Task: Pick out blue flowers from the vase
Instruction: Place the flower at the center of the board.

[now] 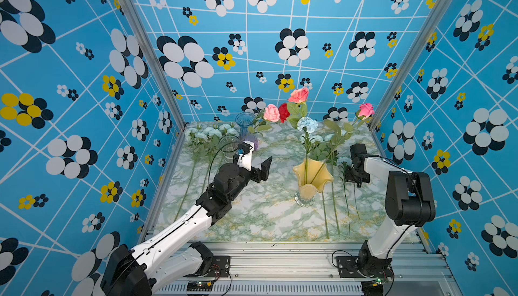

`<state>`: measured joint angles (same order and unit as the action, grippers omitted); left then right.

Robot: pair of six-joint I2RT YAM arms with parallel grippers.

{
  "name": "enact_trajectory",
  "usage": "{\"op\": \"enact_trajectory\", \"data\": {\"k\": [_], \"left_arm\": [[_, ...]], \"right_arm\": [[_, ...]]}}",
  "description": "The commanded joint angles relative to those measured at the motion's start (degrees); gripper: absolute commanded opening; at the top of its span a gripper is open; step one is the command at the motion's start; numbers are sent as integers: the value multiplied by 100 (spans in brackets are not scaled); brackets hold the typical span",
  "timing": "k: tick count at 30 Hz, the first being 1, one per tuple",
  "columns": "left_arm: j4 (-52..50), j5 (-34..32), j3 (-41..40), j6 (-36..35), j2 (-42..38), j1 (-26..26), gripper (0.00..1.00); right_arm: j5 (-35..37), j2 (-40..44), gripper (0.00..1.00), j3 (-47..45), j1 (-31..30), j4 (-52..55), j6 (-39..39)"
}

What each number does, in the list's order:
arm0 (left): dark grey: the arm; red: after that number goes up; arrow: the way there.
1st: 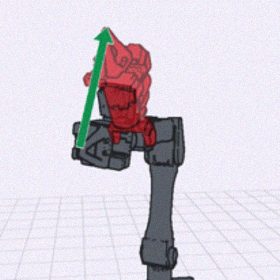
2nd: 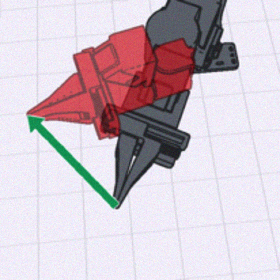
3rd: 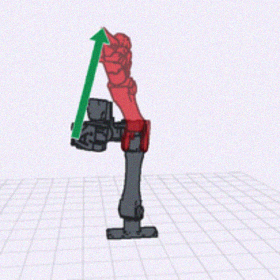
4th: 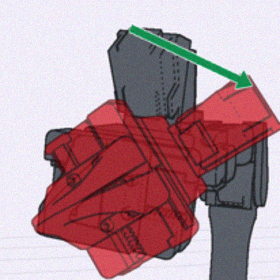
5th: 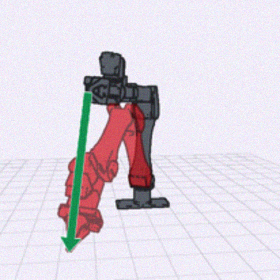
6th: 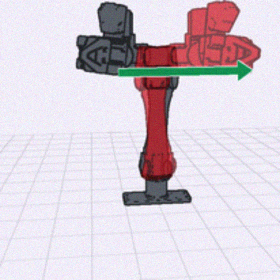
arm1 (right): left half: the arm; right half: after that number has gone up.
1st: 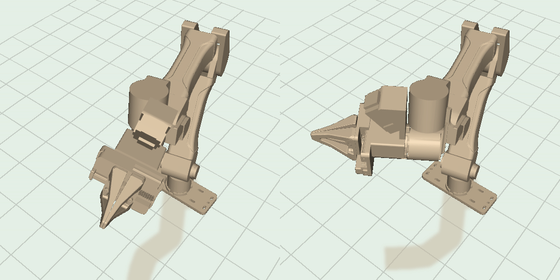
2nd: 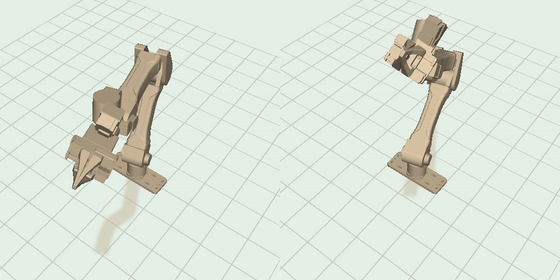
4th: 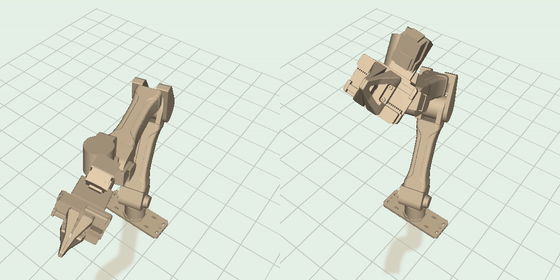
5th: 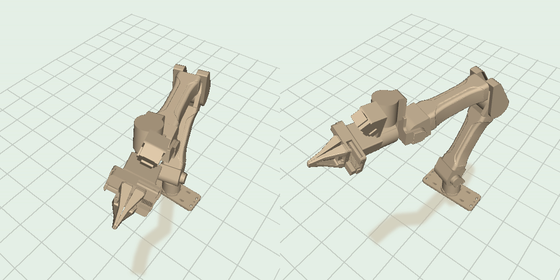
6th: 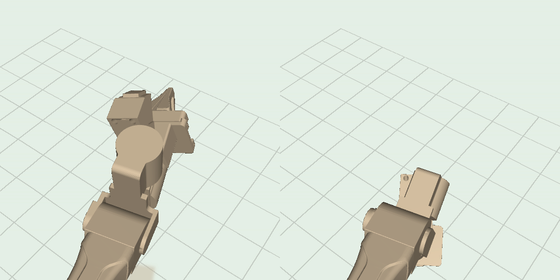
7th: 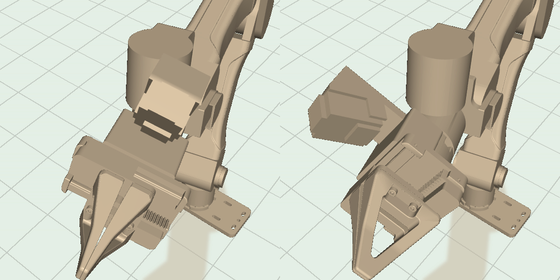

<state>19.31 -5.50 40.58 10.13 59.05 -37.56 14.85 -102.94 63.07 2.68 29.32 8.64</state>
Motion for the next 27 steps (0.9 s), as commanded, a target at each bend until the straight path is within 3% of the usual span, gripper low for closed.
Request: {"op": "enact_trajectory", "data": {"k": [1,3,6,10,15,21,27], "left_arm": [[21,107,29,94,-20,30,91],[-27,119,47,92,-50,25,91],[-26,119,29,86,-107,30,91],[-30,132,36,83,-135,21,91],[-177,90,131,-10,-258,-138,91],[-385,-183,363,-322,-488,-652,90],[-415,236,695,-50,-206,-847,82]], "right_arm": [[-137,32,21,78,18,-65,83],[-55,186,35,-32,20,-144,126],[15,591,45,-299,14,-335,177],[-9,1529,55,-894,14,-769,267],[-495,3391,62,-1983,6,-1560,456],[-1982,5093,63,-3503,-3,-3380,1310],[-2334,4872,58,-4157,-308,-4764,1669]]}}
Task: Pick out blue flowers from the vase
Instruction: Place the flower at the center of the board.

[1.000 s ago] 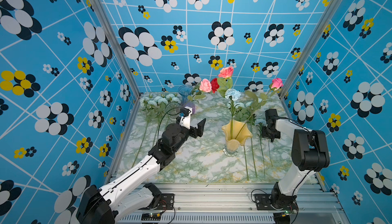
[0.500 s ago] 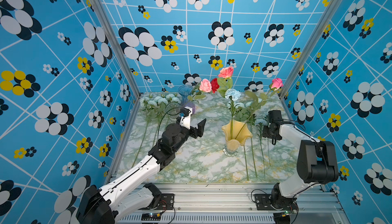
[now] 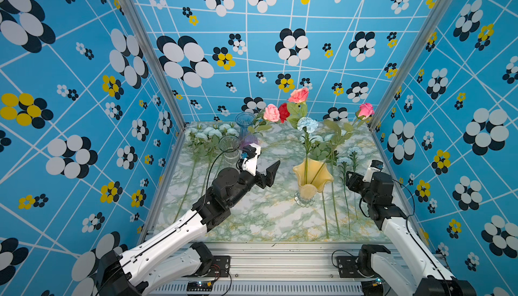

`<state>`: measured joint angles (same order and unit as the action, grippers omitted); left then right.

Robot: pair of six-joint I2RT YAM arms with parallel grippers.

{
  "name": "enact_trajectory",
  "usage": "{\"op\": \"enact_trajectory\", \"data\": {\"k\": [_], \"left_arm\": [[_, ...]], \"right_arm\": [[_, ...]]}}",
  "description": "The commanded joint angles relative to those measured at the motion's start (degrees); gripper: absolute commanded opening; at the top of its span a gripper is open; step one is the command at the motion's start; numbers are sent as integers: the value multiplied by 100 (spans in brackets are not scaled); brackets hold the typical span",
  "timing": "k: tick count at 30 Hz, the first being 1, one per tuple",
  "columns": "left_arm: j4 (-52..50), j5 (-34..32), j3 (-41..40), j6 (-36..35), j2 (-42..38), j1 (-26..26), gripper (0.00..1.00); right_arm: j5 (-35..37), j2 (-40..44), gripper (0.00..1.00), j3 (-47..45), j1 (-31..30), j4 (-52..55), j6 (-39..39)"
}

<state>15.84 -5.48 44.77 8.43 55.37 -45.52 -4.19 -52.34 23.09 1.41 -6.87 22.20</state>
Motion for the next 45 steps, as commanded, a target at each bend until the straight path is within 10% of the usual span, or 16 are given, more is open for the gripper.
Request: {"op": "enact_trajectory", "data": {"k": [1,16,45], "left_arm": [[-80,330,361,251,268,-49,79],[-1389,1026,2710,990,2953,-368,46],[-1655,596,3511,686,4068,-370,24]], "right_arm": [[-402,-306,58,-166,-261,-1239,271],[-526,-986,54,-2,-750,-1836,37],[-610,-1366,35,47,-756,-2072,103]]}}
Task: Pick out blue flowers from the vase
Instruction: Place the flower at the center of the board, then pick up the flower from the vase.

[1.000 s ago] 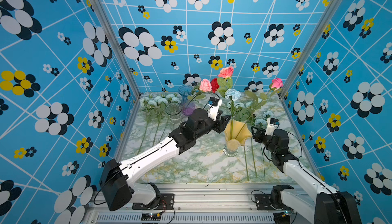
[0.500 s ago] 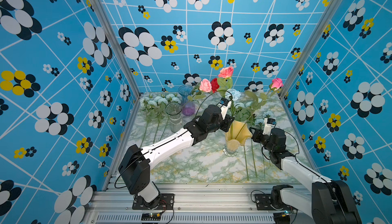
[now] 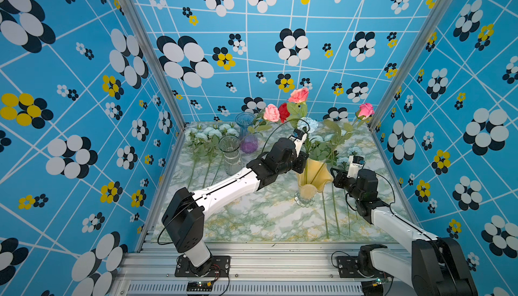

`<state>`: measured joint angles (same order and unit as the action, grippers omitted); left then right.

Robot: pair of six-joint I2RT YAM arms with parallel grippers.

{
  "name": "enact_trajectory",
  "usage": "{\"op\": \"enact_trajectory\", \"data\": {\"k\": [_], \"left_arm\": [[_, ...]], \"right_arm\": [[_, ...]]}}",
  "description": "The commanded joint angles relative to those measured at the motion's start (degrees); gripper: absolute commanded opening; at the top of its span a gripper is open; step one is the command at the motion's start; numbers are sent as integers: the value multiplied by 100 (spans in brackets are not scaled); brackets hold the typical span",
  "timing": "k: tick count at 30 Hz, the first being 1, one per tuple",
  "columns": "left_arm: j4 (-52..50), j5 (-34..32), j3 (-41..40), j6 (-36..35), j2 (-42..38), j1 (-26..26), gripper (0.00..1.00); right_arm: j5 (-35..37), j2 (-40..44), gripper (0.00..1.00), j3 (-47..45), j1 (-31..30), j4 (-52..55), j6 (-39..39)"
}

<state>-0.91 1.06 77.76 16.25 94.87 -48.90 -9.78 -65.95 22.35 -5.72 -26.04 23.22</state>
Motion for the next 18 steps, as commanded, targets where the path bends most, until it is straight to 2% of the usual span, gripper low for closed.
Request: {"op": "enact_trajectory", "data": {"k": [1,13,18], "left_arm": [[34,-9,222,-97,144,-28,24],[151,120,108,-161,50,-30,4],[178,200,100,-168,15,-31,1]], "right_arm": [[-46,10,34,116,-44,-164,-2],[68,124,24,56,-44,-147,2],[113,153,22,33,-37,-148,8]]}}
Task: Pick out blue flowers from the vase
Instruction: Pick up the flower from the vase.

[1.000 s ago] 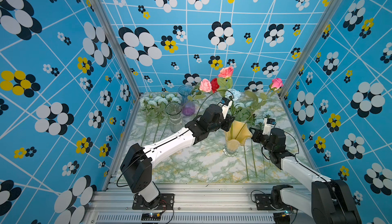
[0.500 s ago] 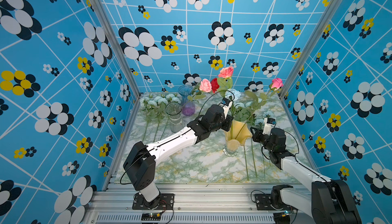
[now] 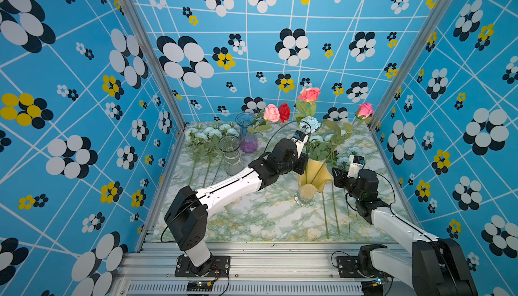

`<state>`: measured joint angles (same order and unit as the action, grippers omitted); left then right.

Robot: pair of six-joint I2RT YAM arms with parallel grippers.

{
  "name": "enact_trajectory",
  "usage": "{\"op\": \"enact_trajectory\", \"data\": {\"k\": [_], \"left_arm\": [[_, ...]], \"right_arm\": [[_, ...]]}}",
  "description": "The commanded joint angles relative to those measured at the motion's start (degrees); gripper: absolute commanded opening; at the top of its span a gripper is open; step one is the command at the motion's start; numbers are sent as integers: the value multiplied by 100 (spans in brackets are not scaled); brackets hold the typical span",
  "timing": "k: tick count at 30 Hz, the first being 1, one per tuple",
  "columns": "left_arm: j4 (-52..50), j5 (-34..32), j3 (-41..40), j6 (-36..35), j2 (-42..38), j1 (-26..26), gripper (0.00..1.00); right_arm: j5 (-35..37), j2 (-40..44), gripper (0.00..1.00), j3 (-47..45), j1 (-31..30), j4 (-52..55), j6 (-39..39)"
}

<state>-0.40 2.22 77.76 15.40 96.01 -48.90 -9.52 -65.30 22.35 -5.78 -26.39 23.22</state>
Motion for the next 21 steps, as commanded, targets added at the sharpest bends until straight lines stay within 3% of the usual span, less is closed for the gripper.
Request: {"op": "enact_trajectory", "data": {"k": [1,21], "left_arm": [[134,81,87,-85,-123,-31,0],[290,-87,-331,-264,-735,-31,0]], "right_arm": [[89,81,22,40,-37,-103,8],[113,75,21,46,-37,-89,13]]}}
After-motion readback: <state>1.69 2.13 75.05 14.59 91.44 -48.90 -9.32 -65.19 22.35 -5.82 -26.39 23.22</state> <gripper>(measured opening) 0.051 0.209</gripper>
